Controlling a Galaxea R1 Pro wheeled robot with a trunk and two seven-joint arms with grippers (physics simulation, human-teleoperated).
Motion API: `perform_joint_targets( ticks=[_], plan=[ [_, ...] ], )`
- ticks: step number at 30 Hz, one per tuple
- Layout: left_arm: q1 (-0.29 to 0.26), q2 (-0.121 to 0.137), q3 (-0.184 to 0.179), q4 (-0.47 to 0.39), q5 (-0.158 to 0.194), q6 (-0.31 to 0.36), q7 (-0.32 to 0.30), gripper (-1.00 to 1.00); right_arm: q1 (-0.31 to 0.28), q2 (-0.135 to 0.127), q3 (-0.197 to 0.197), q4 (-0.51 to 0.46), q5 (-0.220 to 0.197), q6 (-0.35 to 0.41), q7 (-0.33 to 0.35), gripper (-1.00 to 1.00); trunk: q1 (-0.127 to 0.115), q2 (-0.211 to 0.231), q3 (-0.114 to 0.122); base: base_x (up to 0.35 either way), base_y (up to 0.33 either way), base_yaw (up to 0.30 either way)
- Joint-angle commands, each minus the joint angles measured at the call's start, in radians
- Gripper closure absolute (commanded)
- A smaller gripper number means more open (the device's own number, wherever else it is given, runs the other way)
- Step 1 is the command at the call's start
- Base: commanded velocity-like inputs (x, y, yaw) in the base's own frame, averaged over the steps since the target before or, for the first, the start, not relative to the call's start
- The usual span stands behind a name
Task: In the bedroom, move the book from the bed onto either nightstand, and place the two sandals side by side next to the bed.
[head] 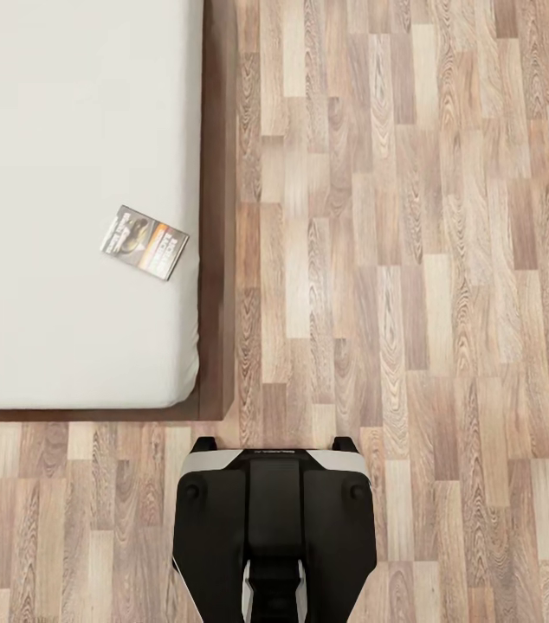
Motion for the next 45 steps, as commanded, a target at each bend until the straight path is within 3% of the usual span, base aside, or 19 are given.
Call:
perform_joint_targets(
  ticks=[1, 30, 45],
  plan=[
    [0.001, 0.001, -0.003, -0.003, 0.01, 0.006, 0.001, -1.0, 0.0, -0.001, 0.007, -0.001, -0.01, -0.003, -0.002, -1.0, 0.001, -0.002, -0.002, -0.015, -0.018, 0.037],
    [0.001, -0.001, -0.003, -0.003, 0.01, 0.005, 0.001, -1.0, 0.0, 0.0, 0.007, 0.0, -0.01, 0.004, -0.008, -1.0, 0.001, -0.002, -0.035, -0.003, -0.003, 0.088],
    [-0.001, -0.002, -0.003, -0.003, 0.011, 0.001, 0.002, -1.0, 0.0, 0.0, 0.01, 0.002, -0.008, -0.004, -0.006, -1.0, 0.001, -0.002, -0.022, 0.0, 0.0, 0.013]
  ],
)
